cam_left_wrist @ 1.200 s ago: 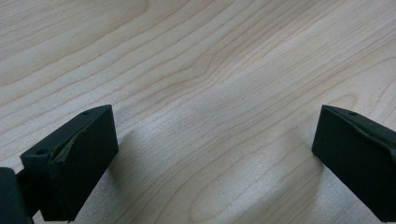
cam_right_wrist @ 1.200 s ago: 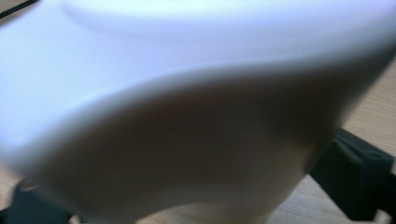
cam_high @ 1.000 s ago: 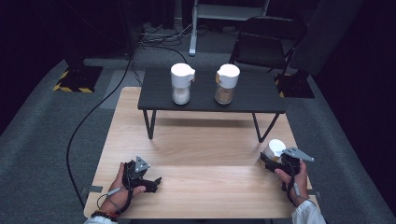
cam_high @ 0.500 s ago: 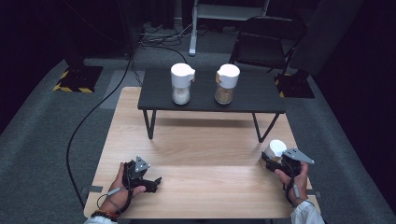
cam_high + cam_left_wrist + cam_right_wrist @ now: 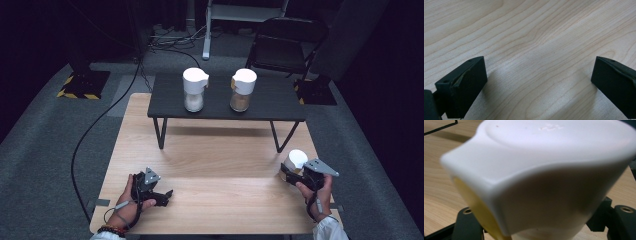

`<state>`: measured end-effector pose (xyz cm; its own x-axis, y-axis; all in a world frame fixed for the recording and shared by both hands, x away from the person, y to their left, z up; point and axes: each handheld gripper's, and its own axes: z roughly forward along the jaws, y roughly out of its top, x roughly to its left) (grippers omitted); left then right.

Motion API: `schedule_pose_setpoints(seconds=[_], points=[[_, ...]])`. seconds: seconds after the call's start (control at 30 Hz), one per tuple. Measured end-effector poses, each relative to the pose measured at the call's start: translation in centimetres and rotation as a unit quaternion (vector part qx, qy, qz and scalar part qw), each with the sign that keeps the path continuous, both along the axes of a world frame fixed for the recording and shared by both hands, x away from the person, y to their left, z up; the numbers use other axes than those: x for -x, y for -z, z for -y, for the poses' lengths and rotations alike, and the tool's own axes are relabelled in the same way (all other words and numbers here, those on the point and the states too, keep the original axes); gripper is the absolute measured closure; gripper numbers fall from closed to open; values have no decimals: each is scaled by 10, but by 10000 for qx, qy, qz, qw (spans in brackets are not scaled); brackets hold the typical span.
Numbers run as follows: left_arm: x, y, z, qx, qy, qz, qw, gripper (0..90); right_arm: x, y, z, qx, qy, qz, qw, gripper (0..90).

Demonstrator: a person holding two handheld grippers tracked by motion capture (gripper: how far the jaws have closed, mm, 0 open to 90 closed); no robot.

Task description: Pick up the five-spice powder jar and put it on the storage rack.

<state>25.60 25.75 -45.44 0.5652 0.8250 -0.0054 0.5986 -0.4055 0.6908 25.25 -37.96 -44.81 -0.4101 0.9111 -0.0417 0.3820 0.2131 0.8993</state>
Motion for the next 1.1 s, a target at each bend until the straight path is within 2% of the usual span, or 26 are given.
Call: schedule_pose_setpoints(seconds=[0.27,0.5,0.67,0.87,1.1], points=[[0,0,0,2,0,0,10000,1,3,-6,1,-51,-15,33,10000,298],[0,0,0,1,0,0,10000,1,9,-19,0,-85,-88,98,9999,298],[0,0,0,0,0,1,10000,1,14,-32,-2,-126,-168,89,9997,298],[0,0,0,-1,0,1,10000,1,14,-48,-9,-63,-233,84,9997,297],[0,0,0,0,1,0,10000,1,16,-71,-16,-61,-364,178,9992,297]])
